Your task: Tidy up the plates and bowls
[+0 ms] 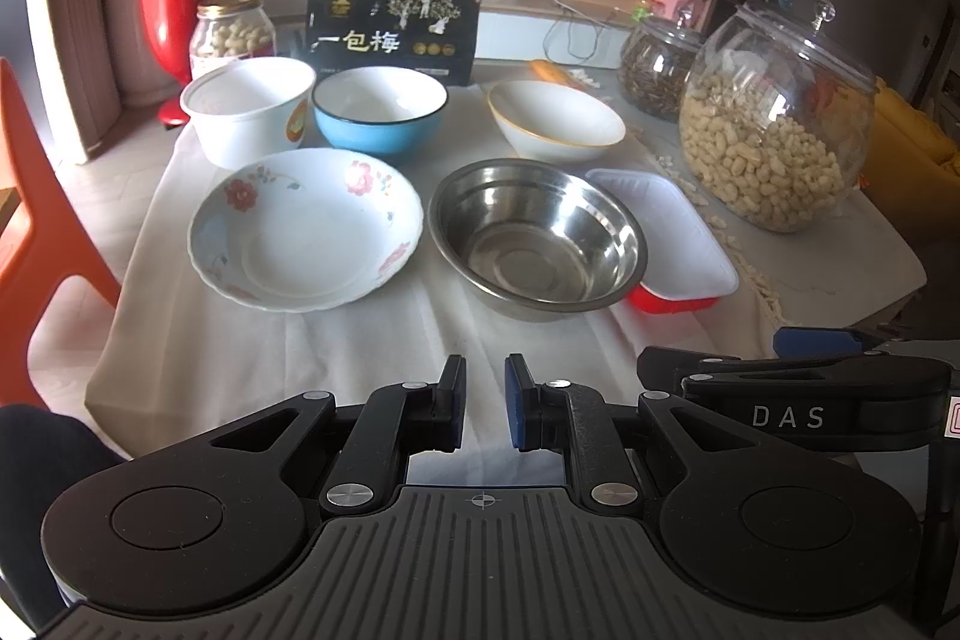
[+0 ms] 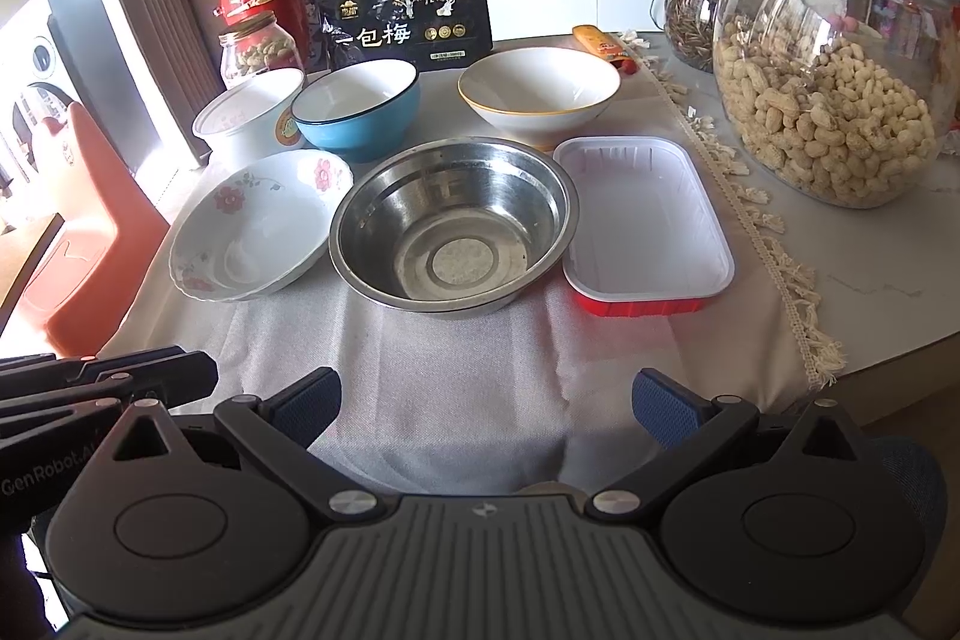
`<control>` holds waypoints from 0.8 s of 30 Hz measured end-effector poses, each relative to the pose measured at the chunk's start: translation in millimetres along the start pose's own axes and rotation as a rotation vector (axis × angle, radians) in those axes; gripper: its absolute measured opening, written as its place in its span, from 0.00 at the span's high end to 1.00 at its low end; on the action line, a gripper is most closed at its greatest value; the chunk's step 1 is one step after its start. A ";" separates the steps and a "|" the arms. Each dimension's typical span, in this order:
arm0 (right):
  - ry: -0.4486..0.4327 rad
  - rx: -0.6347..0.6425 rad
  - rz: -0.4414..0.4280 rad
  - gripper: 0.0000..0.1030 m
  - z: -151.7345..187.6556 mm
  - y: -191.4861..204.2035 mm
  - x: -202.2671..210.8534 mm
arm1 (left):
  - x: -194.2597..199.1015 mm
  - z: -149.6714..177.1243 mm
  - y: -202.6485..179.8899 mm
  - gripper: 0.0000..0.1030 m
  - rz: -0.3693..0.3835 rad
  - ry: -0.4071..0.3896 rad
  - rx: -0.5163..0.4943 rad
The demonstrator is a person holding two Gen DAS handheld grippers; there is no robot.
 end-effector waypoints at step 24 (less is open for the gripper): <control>-0.123 -0.129 0.152 0.00 -25.6 -129.2 -41.5 | -112.9 -54.1 -47.1 0.84 0.472 0.075 0.141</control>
Point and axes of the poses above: each gripper's, at about its wrist camera, not at the fingertips, and x roughly against the way its jaws point, y to its left, z to its underside, the point moved 3 cm from there along -x, roughly the way its jaws point, and after that the axes turned 12 degrees about -y, right-handed, at the moved point
